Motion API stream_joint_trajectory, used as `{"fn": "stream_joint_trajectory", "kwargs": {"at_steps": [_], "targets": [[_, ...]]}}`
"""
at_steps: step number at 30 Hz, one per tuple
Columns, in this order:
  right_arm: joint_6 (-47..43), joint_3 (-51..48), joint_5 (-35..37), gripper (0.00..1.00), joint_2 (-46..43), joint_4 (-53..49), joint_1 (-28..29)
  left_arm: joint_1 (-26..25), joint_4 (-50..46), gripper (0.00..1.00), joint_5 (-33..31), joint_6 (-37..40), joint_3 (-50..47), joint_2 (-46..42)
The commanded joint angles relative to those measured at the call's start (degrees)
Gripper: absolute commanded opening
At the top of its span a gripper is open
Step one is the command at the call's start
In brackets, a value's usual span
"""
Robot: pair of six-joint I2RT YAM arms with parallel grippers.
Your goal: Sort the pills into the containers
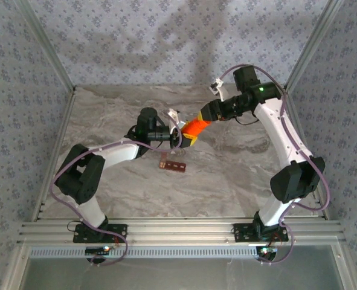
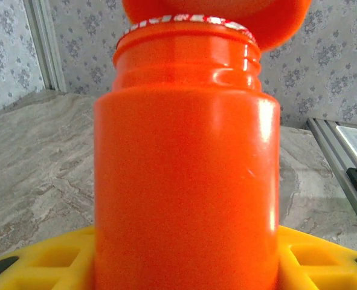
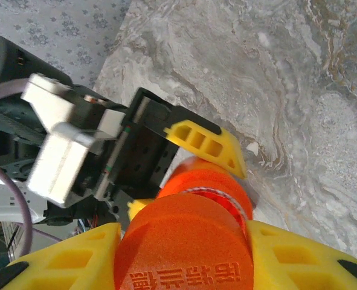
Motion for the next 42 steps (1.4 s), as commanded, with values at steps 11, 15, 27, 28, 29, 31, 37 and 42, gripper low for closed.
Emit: {"fn": "stream_joint_trajectory", "kwargs": {"at_steps": [11, 15, 27, 28, 29, 31, 37, 42], "targets": [[-0.1, -2.3, -1.3, 0.41, 1.3, 2.1, -0.2, -0.3, -1.1, 0.0, 2.2, 2.2, 1.1, -3.3], [0.3, -2.1, -2.0, 0.41, 1.7, 2.7, 0.0, -0.4, -1.2, 0.0, 2.6, 2.1, 1.0, -3.3], [0.0, -2.6, -3.0, 0.4, 3.5, 2.7, 1.3, -0.4, -1.7, 0.0, 3.0, 3.1, 1.1, -3.8], [-0.3, -2.4, -3.1, 0.4, 3.7, 2.3, 1.4, -0.4, -2.0, 0.0, 3.3, 3.3, 1.3, -3.7], [-0.4, -2.1, -3.2, 0.4, 3.9, 1.9, 1.4, -0.3, -2.4, 0.0, 3.7, 3.7, 1.4, -3.7], [-0.5, -1.6, -3.2, 0.4, 4.6, 1.2, 1.6, -0.4, -3.7, 0.0, 4.1, 4.2, 2.2, -3.7], [7.0, -2.0, -1.6, 0.4, 5.9, 4.0, 2.8, -0.4, -3.6, 0.0, 3.8, 4.0, 3.5, -3.3], [14.2, -2.2, 1.4, 0.38, 7.2, 5.0, 4.9, -0.7, -3.4, 0.0, 2.7, 3.8, 4.7, -2.9]]}}
